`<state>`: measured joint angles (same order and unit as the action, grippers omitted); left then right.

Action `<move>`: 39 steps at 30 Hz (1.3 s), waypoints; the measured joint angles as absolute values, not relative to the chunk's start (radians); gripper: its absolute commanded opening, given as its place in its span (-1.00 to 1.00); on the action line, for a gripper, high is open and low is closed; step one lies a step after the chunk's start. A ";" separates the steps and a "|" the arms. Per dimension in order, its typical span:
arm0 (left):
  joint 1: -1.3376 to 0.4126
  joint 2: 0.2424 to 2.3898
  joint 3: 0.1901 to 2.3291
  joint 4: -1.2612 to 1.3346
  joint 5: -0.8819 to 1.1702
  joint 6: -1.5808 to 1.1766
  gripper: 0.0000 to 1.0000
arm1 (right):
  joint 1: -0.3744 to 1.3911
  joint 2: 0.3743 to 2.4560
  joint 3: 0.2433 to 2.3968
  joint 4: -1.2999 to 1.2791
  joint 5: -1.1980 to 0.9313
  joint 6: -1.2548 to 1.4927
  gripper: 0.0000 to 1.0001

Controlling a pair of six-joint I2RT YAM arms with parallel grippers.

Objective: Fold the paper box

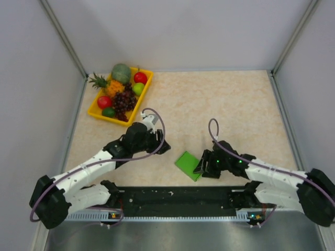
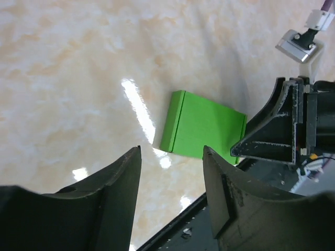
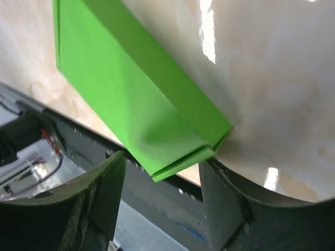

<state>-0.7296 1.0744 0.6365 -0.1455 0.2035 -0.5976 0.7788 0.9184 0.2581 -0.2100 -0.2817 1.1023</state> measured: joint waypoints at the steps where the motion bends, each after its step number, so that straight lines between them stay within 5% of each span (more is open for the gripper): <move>1: -0.723 1.048 0.641 -0.185 0.163 -0.584 0.07 | 0.779 0.986 0.295 -0.204 -0.250 1.084 0.14; 12: -0.720 0.569 0.642 -0.352 -0.155 -0.426 0.04 | 0.782 1.783 1.090 -0.160 -0.186 0.586 0.17; 18: -0.717 0.555 0.624 -0.414 -0.218 -0.421 0.50 | 0.779 2.009 1.367 -0.142 -0.321 0.428 0.35; 23: -0.653 0.796 0.685 -0.490 -0.186 -0.434 0.50 | 0.664 1.890 1.249 -0.100 -0.369 0.526 0.42; 27: -0.614 1.021 0.767 -0.503 -0.097 -0.383 0.17 | 0.453 1.652 1.027 -0.113 -0.367 0.567 0.43; 32: -0.635 1.319 1.001 -0.549 0.004 -0.240 0.62 | 0.367 1.359 0.835 -0.133 -0.365 0.551 0.43; 39: -0.719 1.703 1.276 -0.626 -0.014 -0.082 0.72 | 0.379 1.111 0.682 -0.156 -0.398 0.506 0.48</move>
<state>-0.7185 1.7027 1.2758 -0.6262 -0.0143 -0.0822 0.3794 1.1114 0.6815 -0.1562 -0.3985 0.5064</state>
